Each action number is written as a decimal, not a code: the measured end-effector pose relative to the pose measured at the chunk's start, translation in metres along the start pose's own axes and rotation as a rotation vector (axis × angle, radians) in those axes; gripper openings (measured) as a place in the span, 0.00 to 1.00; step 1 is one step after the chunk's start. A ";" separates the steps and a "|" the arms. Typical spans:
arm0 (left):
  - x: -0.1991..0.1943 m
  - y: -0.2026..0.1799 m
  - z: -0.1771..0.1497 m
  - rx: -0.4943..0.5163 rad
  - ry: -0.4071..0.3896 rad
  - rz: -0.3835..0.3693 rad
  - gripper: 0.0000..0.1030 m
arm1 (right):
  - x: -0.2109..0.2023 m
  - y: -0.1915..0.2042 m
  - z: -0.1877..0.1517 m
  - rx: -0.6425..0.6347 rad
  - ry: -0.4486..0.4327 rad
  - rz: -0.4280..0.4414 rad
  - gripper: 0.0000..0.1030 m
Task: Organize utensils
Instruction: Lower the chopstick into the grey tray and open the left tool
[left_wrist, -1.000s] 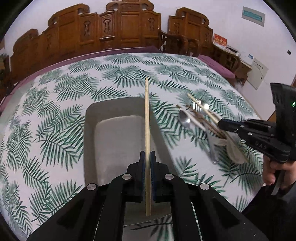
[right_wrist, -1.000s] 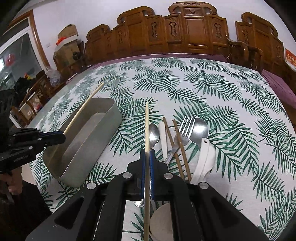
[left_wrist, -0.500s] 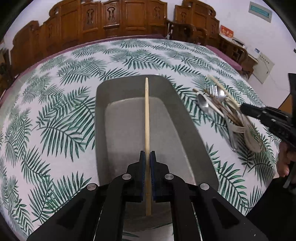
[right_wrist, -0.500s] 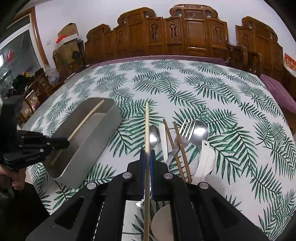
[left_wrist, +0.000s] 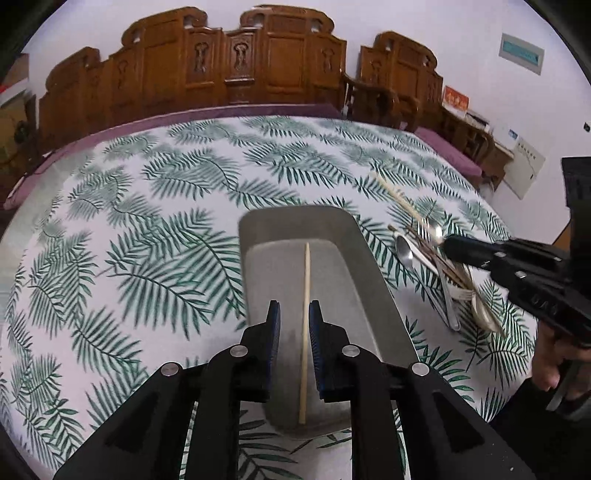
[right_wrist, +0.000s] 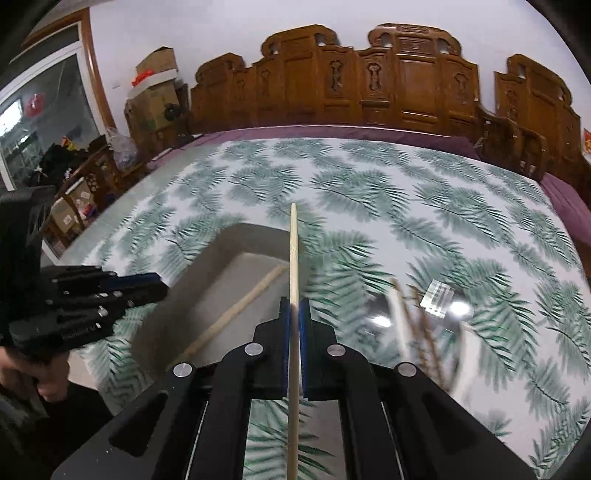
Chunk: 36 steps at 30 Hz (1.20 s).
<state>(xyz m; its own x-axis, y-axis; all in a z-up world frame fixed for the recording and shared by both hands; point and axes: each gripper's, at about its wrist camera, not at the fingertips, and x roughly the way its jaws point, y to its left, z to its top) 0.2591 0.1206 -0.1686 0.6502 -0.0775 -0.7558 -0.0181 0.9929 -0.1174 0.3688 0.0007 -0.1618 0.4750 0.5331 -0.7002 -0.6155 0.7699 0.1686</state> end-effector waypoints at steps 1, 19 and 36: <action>-0.002 0.002 0.001 -0.003 -0.007 0.002 0.14 | 0.005 0.007 0.004 -0.001 0.004 0.011 0.06; -0.020 0.029 0.005 -0.048 -0.059 0.040 0.14 | 0.081 0.054 0.006 0.062 0.100 0.048 0.06; -0.015 0.009 0.004 -0.020 -0.055 0.029 0.15 | 0.041 0.029 0.013 0.045 0.023 0.073 0.08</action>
<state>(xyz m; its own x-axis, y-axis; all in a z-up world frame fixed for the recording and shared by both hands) 0.2521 0.1311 -0.1559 0.6896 -0.0433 -0.7229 -0.0523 0.9926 -0.1093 0.3784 0.0498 -0.1763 0.4151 0.5801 -0.7008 -0.6184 0.7449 0.2503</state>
